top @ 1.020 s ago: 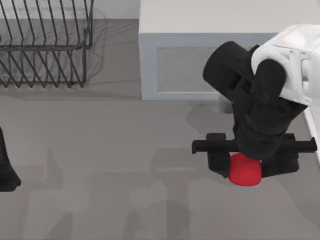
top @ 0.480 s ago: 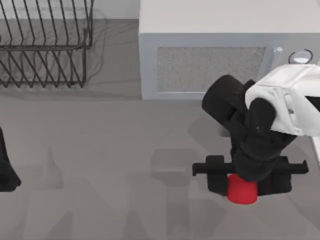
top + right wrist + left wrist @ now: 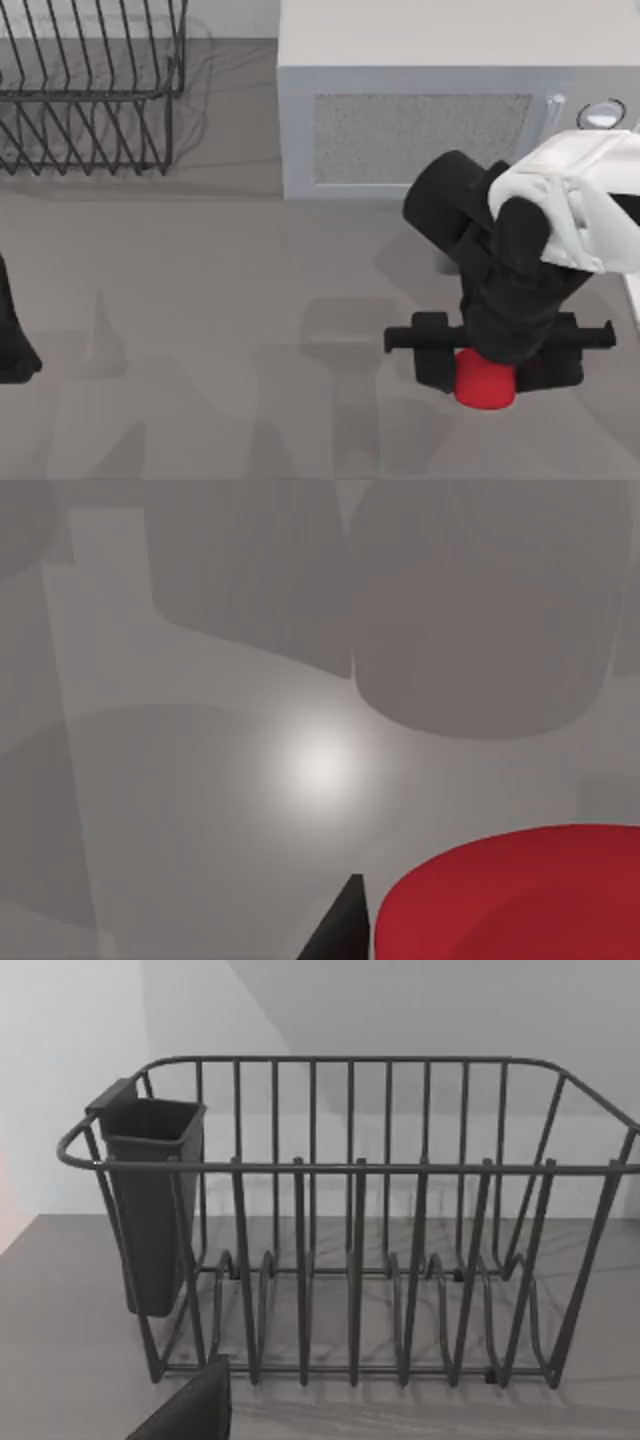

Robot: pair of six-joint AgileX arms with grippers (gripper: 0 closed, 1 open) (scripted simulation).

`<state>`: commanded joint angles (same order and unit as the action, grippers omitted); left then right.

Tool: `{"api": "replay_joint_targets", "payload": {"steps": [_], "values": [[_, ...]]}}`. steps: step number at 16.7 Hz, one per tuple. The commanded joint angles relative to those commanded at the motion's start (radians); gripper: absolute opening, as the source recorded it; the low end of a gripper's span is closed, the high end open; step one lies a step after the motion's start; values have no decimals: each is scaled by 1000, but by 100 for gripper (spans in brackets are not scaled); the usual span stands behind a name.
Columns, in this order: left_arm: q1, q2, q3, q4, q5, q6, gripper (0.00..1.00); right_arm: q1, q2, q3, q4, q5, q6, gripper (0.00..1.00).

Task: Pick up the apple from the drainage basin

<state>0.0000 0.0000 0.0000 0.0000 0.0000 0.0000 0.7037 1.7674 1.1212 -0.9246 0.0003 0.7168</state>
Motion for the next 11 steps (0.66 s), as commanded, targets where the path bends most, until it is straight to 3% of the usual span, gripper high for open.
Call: {"api": "replay_joint_targets", "payload": {"steps": [5,11], "values": [[0,0,0,0,0,0,100,0,0,0,0,0,0,98],[0,0,0,0,0,0,100,0,0,0,0,0,0,100]]}}
